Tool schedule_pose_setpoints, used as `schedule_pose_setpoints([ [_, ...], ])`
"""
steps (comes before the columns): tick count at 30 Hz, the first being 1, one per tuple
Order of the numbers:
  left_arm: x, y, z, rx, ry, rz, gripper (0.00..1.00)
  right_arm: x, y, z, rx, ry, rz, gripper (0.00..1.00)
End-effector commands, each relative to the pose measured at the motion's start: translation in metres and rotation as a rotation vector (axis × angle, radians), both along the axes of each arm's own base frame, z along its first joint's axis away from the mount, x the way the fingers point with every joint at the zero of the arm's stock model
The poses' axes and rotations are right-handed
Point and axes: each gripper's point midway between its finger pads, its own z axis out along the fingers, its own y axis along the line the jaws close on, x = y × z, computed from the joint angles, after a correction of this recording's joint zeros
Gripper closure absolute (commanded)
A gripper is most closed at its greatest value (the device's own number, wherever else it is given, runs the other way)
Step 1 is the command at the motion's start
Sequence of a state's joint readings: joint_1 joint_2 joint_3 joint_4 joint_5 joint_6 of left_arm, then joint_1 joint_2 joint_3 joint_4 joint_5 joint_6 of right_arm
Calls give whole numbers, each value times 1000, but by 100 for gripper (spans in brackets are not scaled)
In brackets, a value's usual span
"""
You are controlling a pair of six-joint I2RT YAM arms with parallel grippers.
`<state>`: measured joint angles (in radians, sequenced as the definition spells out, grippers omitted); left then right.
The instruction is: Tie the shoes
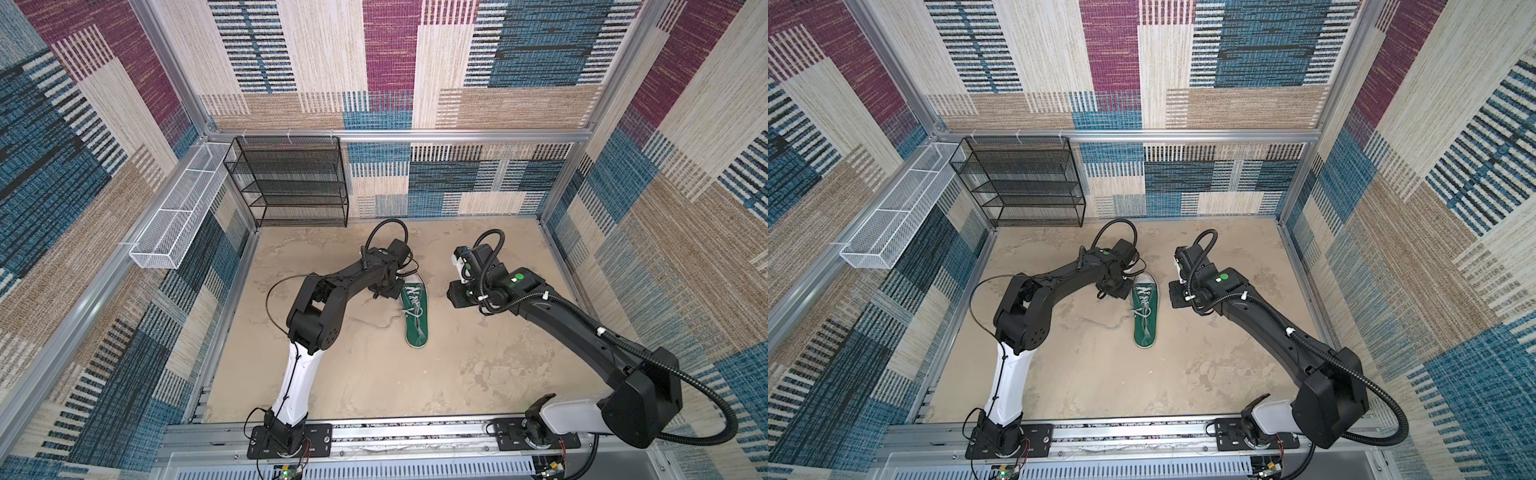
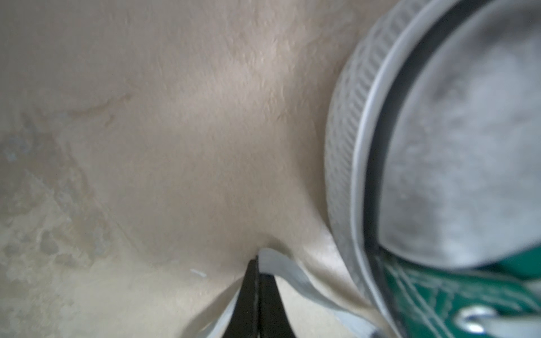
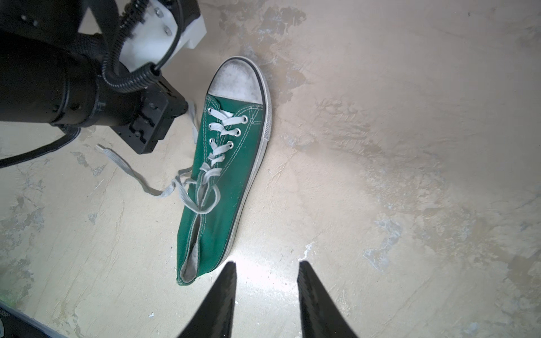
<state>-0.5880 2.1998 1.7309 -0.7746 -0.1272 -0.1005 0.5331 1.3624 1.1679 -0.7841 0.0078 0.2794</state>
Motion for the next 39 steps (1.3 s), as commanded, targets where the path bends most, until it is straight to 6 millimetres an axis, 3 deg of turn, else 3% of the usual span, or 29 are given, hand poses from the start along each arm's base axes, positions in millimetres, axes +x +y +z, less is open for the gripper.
schedule_pose_setpoints([
  [1, -10, -10, 35, -33, -38, -76, 100, 1, -2, 4, 3, -19, -14, 62],
  [9, -51, -77, 142, -177, -203, -289, 100, -2, -12, 2, 8, -36, -46, 61],
  [16, -33, -112, 196, -279, -272, -301, 100, 1, -24, 10, 14, -61, -83, 61],
  [19, -21, -124, 208, -290, -293, -301, 100, 2, -30, 14, 18, -71, -98, 61],
  [24, 5, -120, 202, -233, -324, -260, 100, 2, -34, 16, 25, -73, -105, 61],
  [29, 27, -96, 184, -222, -285, -165, 100, 0, -36, 17, 23, -72, -102, 61],
  [39, 41, -32, 116, -125, -121, -48, 100, 2, -32, 16, 32, -63, -85, 60],
])
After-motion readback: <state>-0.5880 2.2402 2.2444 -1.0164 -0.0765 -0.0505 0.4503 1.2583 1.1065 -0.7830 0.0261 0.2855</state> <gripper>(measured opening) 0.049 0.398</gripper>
